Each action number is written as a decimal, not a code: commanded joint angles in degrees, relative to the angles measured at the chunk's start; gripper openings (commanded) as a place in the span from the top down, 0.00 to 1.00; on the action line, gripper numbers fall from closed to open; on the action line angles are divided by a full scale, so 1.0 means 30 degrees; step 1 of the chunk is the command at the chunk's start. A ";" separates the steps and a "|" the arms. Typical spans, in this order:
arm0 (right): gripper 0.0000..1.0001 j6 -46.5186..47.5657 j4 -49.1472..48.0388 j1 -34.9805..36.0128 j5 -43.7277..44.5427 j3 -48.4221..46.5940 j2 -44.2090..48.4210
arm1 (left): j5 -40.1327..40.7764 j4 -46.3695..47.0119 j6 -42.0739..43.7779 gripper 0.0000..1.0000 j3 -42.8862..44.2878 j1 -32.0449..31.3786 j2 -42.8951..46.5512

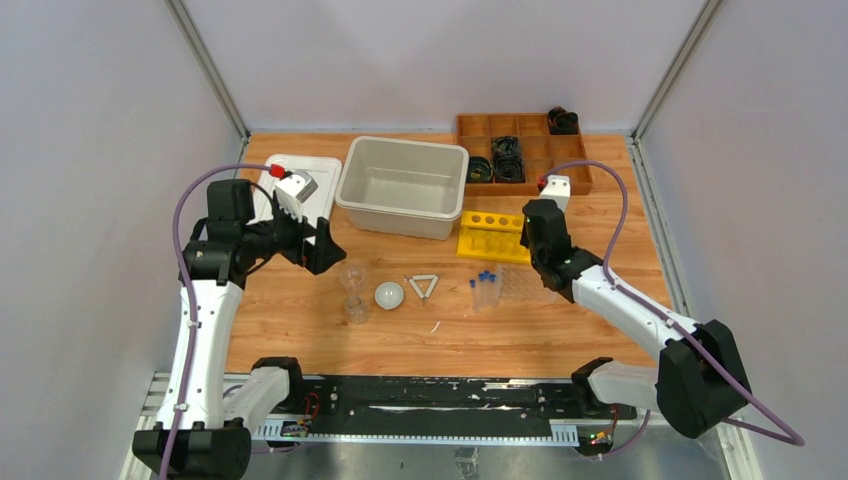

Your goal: Organize the chemistry lab equipment

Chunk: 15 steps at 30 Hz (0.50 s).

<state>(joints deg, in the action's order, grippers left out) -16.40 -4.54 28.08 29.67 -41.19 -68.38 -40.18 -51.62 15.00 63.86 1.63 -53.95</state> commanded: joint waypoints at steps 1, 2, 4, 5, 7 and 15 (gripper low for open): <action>1.00 -0.0188 -0.0013 -0.0284 0.0217 0.0421 0.0234 | -0.0043 -0.0023 0.0213 0.00 -0.0106 -0.0045 0.0283; 1.00 -0.0275 0.0098 -0.0277 0.0217 0.0450 0.0306 | -0.0073 -0.0022 0.0210 0.00 -0.0126 -0.0045 0.0303; 1.00 -0.0401 0.0231 -0.0276 0.0175 0.0594 0.0523 | -0.0094 -0.0022 0.0171 0.00 -0.0161 -0.0048 0.0344; 1.00 -0.0466 0.0235 -0.0276 0.0098 0.0680 0.0640 | -0.0109 -0.0022 0.0131 0.00 -0.0160 -0.0045 0.0336; 1.00 -0.0545 0.0223 -0.0276 -0.0047 0.0843 0.0872 | -0.0109 -0.0022 0.0154 0.00 -0.0178 -0.0045 0.0334; 1.00 -0.0851 0.0175 -0.0278 -0.0149 0.1189 0.0707 | -0.0257 -0.0022 0.0178 0.00 -0.0274 -0.0045 0.0532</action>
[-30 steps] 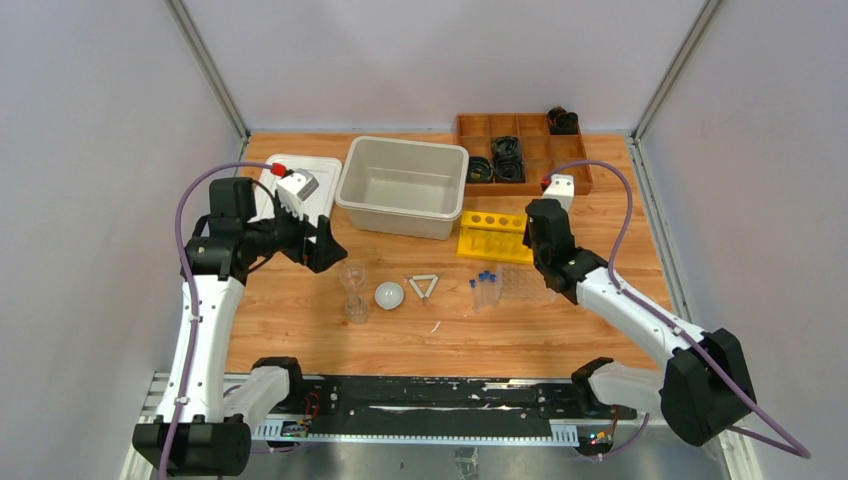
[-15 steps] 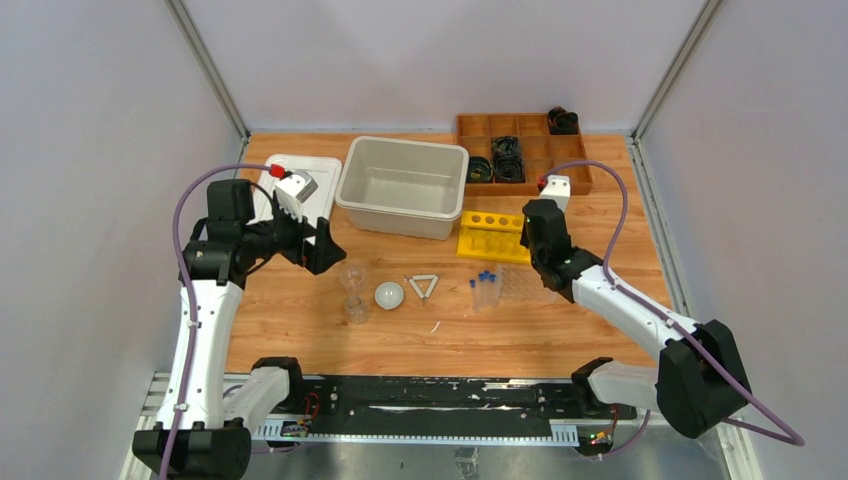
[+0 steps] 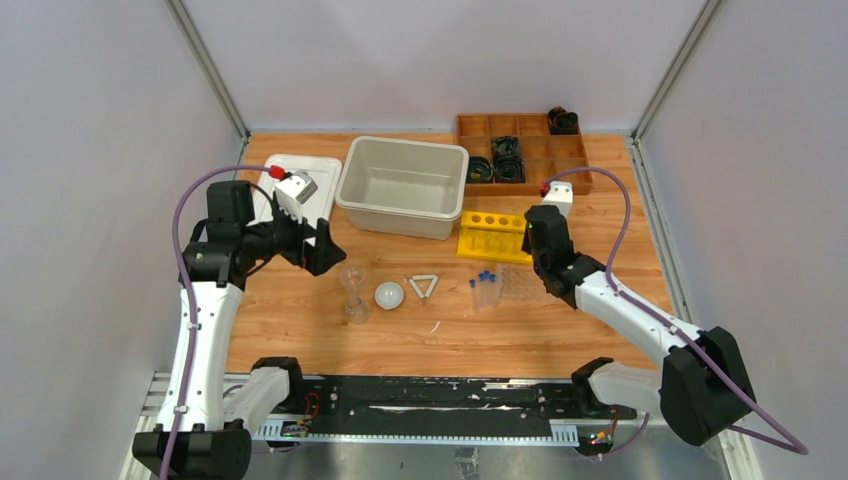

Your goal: Organize the chemistry lab equipment

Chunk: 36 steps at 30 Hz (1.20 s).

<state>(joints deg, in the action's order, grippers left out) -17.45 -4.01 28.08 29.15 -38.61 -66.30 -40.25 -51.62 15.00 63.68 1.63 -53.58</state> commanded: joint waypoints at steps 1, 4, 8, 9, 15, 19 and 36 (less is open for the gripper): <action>1.00 -0.0513 -0.0094 -0.0277 -0.0016 0.0331 -0.0073 | -0.0236 -0.0022 0.0183 0.00 -0.0202 -0.0045 0.0427; 1.00 -0.0497 -0.0330 -0.0276 -0.0214 0.0191 -0.0391 | -0.0236 -0.0022 0.0159 0.00 -0.0141 -0.0045 0.0448; 1.00 -0.0458 -0.0443 -0.0276 -0.0276 0.0039 -0.0769 | -0.0236 -0.0022 0.0210 0.00 -0.0117 -0.0045 0.0402; 1.00 -0.0427 -0.0497 -0.0291 -0.0259 0.0064 -0.0859 | -0.0236 -0.0022 0.0213 0.00 -0.0109 -0.0030 0.0411; 1.00 -0.0398 -0.0923 -0.0277 -0.0037 0.0438 -0.1439 | -0.0265 -0.0022 0.0228 0.00 -0.0029 -0.0045 0.0324; 1.00 -0.0490 -0.1228 -0.0276 -0.0076 0.0754 -0.1747 | -0.0220 -0.0022 0.0319 0.00 0.0036 -0.0045 0.0332; 1.00 -0.0137 -0.1065 -0.0298 0.0215 0.0597 0.0825 | -0.0324 -0.0022 0.0157 0.00 0.0575 -0.0045 0.0127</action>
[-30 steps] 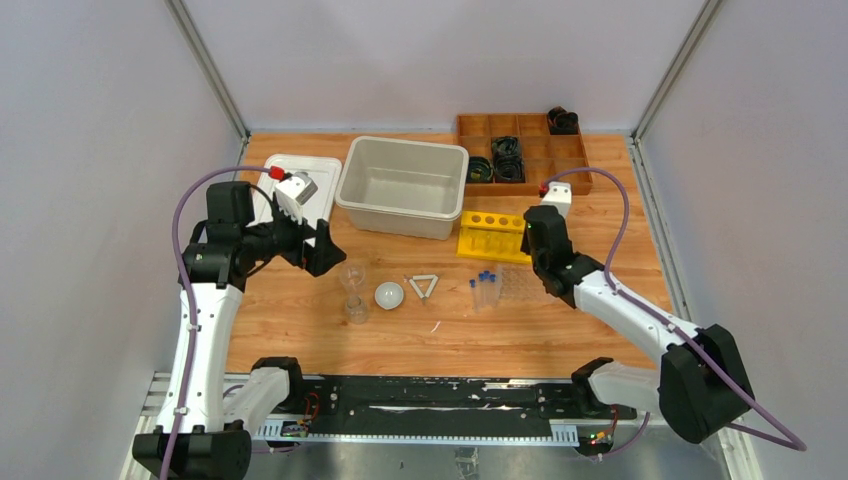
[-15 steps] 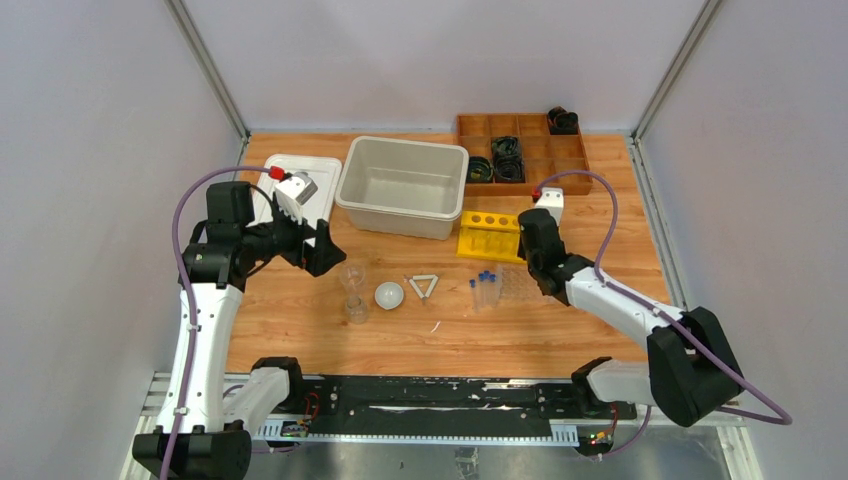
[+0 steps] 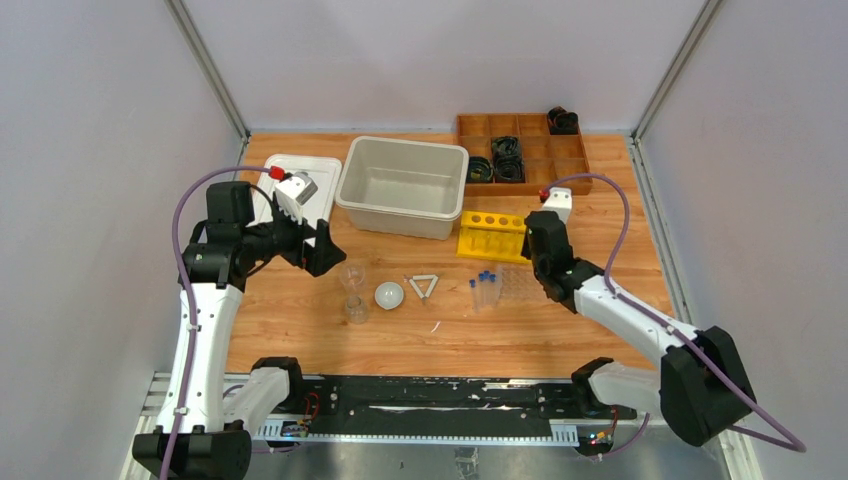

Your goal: Organize the chemistry lab equipment

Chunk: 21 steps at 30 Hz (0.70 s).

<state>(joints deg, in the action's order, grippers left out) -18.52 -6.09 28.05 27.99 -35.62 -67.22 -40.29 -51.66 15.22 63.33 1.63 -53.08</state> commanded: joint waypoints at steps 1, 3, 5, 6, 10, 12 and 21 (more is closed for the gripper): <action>1.00 0.0322 -0.0388 -0.0297 0.0690 -0.0513 0.1290 | -0.0335 -0.0014 0.0093 0.00 0.0728 -0.0045 -0.0065; 1.00 0.0449 -0.0471 -0.0349 0.0705 -0.0700 0.1371 | -0.0353 -0.0007 0.0082 0.00 0.0745 -0.0045 -0.0079; 1.00 0.0532 -0.0519 -0.0435 0.0691 -0.0829 0.1166 | -0.0364 -0.0007 0.0085 0.00 0.0717 -0.0045 -0.0080; 1.00 0.0547 -0.0542 -0.0480 0.0705 -0.0863 0.0998 | -0.0345 -0.0007 0.0100 0.00 0.0720 -0.0045 -0.0081; 1.00 0.0394 -0.0842 -0.0576 0.0661 -0.0817 0.0353 | -0.0338 -0.0007 0.0111 0.00 0.0740 -0.0045 0.0010; 1.00 0.0388 -0.1068 -0.0617 0.0610 -0.0716 0.0173 | -0.0350 -0.0007 0.0112 0.00 0.0734 -0.0045 0.0029; 1.00 0.0425 -0.1751 -0.0730 0.0530 -0.0482 -0.0792 | -0.0419 -0.0011 0.0084 0.00 0.0806 -0.0045 0.0011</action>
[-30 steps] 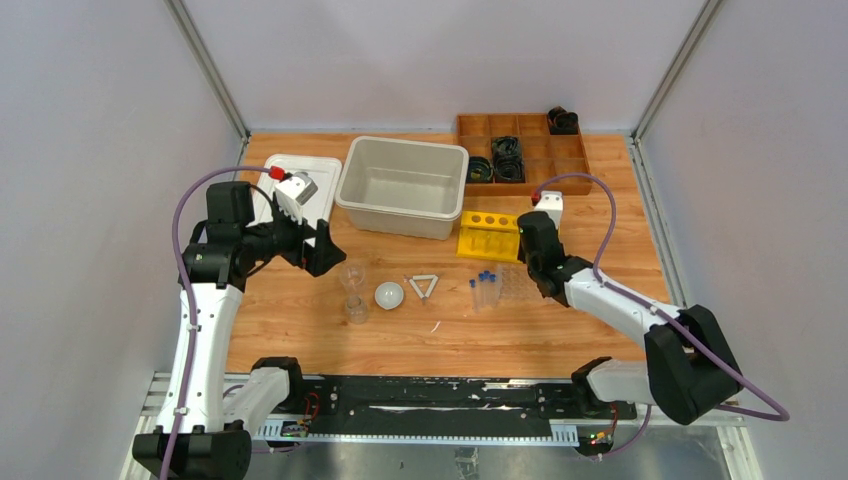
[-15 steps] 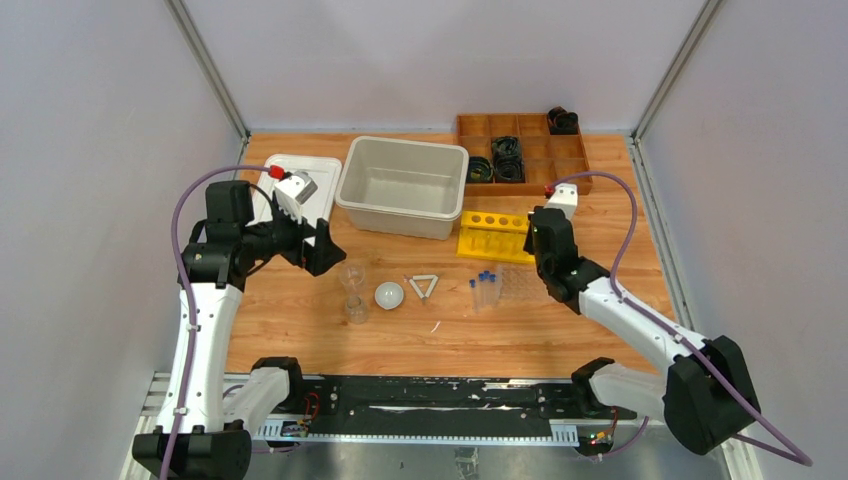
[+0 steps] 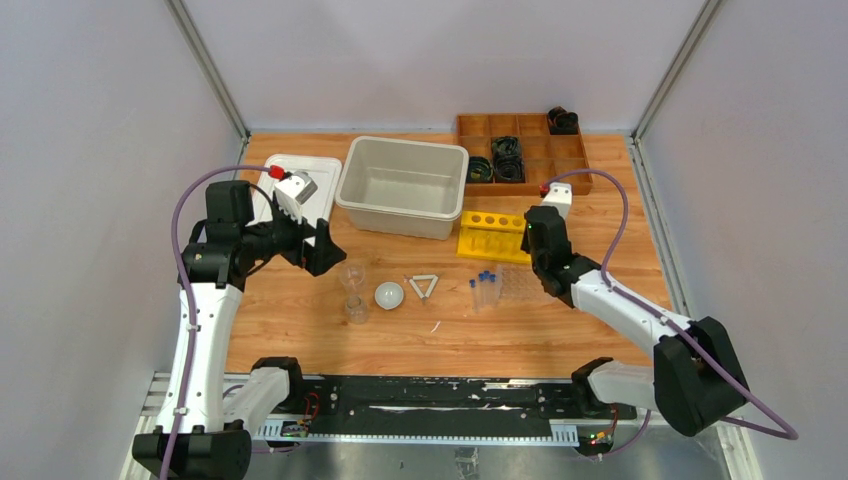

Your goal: Organize the chemistry lab equipment

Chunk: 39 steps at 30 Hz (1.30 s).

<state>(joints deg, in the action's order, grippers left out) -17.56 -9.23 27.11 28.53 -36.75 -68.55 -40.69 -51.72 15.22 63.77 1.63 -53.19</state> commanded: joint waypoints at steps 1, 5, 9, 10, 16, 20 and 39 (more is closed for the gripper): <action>1.00 0.0104 -0.0789 -0.0402 0.0334 -0.0045 -0.0424 | -0.0294 0.0014 0.0086 0.00 0.0704 -0.0045 0.0043; 1.00 0.0059 -0.0999 -0.0425 0.0365 0.0152 -0.0820 | -0.0295 0.0015 0.0097 0.00 0.0710 -0.0045 0.0067; 1.00 0.0014 -0.1331 -0.0439 0.0360 0.0355 -0.1240 | -0.0270 0.0015 0.0144 0.00 0.0662 -0.0046 0.0089; 1.00 -0.0021 -0.1344 -0.0434 0.0347 0.0356 -0.1386 | -0.0266 0.0015 0.0155 0.00 0.0681 -0.0045 0.0092; 1.00 -0.0196 -0.1324 -0.0461 0.0500 0.0327 -0.1875 | -0.0270 0.0015 0.0140 0.00 0.0719 -0.0045 0.0042; 0.93 -0.0230 -0.0805 -0.0515 0.0488 0.0121 -0.1669 | -0.0208 0.0015 0.0159 0.00 0.0742 -0.0045 0.0009; 0.62 -0.0788 0.2586 -0.0473 -0.1155 -0.1172 0.1168 | -0.0353 0.0015 0.0121 0.00 0.0777 -0.0045 -0.0023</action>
<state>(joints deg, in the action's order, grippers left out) -17.98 -5.48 26.57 26.48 -37.39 -68.53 -40.86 -51.81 15.22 64.31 1.63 -53.52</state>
